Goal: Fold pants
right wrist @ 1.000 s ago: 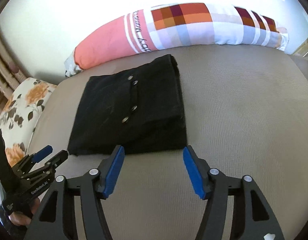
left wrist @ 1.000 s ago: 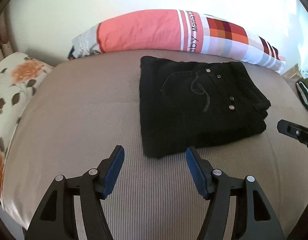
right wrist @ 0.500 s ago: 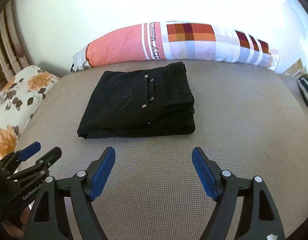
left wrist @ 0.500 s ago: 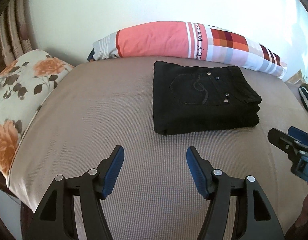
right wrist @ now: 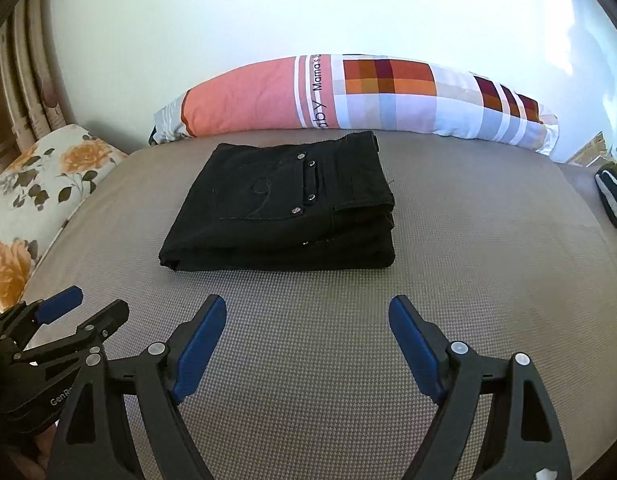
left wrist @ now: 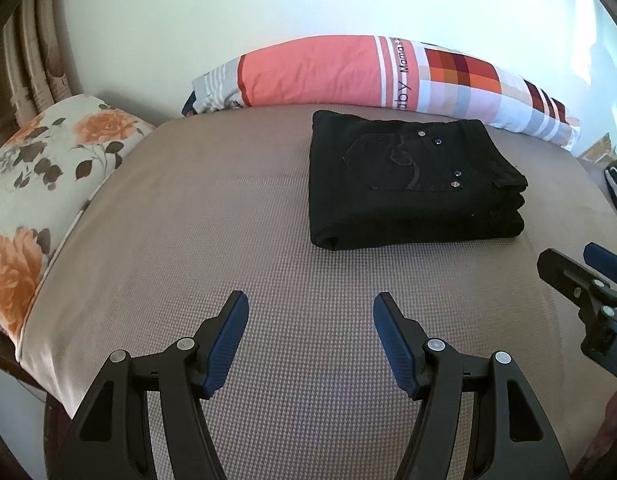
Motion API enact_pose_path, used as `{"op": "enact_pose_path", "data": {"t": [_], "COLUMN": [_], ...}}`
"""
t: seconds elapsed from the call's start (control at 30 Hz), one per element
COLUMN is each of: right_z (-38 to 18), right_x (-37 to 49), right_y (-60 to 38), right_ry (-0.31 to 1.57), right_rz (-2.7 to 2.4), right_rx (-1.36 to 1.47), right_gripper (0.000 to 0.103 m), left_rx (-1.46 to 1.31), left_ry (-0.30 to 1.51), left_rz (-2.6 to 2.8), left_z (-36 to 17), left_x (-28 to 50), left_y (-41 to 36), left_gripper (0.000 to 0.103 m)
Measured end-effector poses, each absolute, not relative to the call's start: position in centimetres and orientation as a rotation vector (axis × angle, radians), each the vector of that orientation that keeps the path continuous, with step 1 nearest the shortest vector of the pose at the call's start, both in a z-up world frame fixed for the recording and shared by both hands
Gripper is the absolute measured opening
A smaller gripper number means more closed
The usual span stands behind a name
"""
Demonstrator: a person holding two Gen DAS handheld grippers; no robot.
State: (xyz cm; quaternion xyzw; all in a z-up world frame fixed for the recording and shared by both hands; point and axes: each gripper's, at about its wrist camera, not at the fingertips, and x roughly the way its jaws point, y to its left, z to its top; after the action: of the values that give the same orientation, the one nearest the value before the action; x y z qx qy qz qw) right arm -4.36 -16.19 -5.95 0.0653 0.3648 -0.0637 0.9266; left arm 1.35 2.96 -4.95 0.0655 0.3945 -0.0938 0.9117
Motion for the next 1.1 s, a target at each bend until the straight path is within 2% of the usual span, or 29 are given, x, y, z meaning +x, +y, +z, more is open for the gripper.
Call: {"op": "enact_pose_path", "data": {"t": [1.1], "right_z": [-7.0], "right_x": [-4.4], "right_y": [-15.8], "right_ry": [0.779], "right_rz": [-0.152], "right_rx": [0.129], "right_gripper": [0.085], "left_rx": [0.145], "left_ry": [0.824], "left_rz": [-0.177], "left_z": [-5.7], "left_x": [1.1], "left_y": [3.1], "left_gripper": [0.066]}}
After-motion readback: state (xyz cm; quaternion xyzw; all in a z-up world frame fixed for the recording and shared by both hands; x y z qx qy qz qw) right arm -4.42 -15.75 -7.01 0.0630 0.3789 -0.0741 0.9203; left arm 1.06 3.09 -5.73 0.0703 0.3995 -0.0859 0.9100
